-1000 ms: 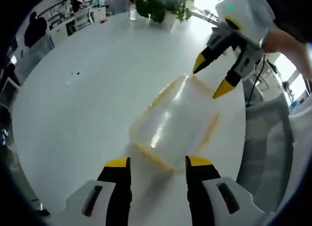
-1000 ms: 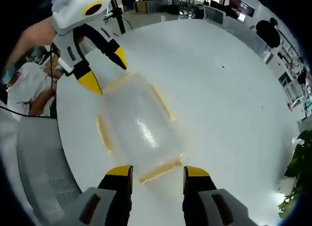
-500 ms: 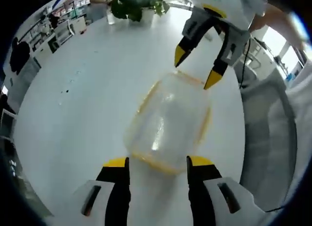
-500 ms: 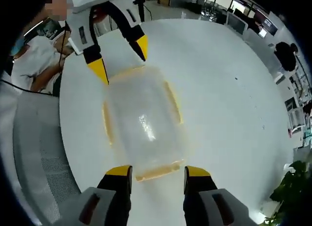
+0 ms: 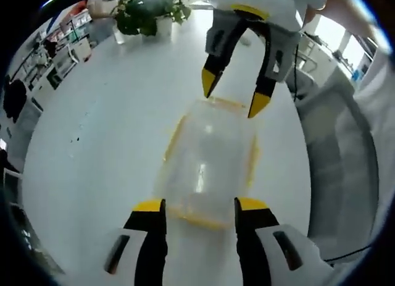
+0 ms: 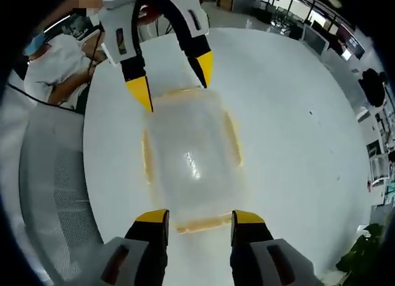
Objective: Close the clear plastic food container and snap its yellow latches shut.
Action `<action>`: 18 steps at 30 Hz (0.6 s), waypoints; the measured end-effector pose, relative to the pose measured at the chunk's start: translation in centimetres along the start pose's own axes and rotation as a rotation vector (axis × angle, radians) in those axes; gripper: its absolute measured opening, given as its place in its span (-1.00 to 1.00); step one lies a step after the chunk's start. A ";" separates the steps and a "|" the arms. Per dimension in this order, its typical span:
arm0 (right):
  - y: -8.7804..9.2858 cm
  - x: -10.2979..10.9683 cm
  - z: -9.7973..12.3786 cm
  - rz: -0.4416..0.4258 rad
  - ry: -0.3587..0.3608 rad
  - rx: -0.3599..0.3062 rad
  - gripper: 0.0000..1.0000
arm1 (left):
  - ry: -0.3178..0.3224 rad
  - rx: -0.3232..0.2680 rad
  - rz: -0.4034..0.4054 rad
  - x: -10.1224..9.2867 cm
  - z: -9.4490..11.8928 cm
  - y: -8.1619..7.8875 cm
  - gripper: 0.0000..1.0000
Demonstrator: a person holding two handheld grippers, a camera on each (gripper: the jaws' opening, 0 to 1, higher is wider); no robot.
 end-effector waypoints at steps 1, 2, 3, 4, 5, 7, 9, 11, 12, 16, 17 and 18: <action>-0.1 0.0 0.1 0.002 0.000 -0.004 -0.27 | 0.001 0.003 -0.009 0.0 -0.1 -0.1 -0.17; -0.3 -0.1 0.1 -0.003 -0.005 -0.011 -0.27 | 0.000 0.003 -0.014 0.0 -0.1 -0.2 -0.17; -0.5 0.0 0.2 -0.005 -0.010 -0.020 -0.28 | 0.000 0.003 -0.018 0.0 -0.2 -0.3 -0.18; -0.6 0.0 0.2 0.004 -0.010 -0.029 -0.29 | 0.002 0.003 -0.024 -0.1 -0.2 -0.3 -0.18; -0.8 0.1 0.2 0.008 -0.008 -0.036 -0.29 | 0.004 0.003 -0.029 -0.1 -0.3 -0.4 -0.18; -1.0 0.2 0.1 0.014 -0.018 -0.035 -0.29 | 0.007 -0.001 -0.030 -0.1 -0.4 -0.6 -0.18; -1.2 0.3 0.0 0.005 -0.030 -0.045 -0.28 | 0.014 -0.002 -0.033 -0.1 -0.5 -0.7 -0.19; -1.4 0.4 -0.1 -0.007 -0.040 -0.061 -0.28 | 0.013 -0.003 -0.036 -0.1 -0.6 -0.8 -0.19; -1.5 0.4 0.0 -0.008 -0.042 -0.066 -0.29 | 0.015 -0.007 -0.038 -0.1 -0.6 -0.8 -0.19; -2.3 0.4 -0.1 0.001 -0.038 -0.082 -0.31 | 0.025 -0.012 -0.050 -0.1 -0.9 -1.1 -0.20; -2.4 0.3 -0.1 0.009 -0.036 -0.087 -0.32 | 0.026 -0.014 -0.052 -0.1 -0.9 -1.1 -0.20; -2.6 0.2 -0.1 0.007 -0.035 -0.105 -0.33 | 0.028 -0.017 -0.051 -0.1 -0.9 -1.2 -0.21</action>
Point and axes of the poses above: the point that each gripper's makers call its tool centre point, and the gripper's own axes: z roughly backward along the fingers, x roughly to its left, y roughly out of its underside, the point moved 9 cm from there along z, roughly backward along the fingers, and after that the axes turned 15 degrees about y, right-handed, at the moved point
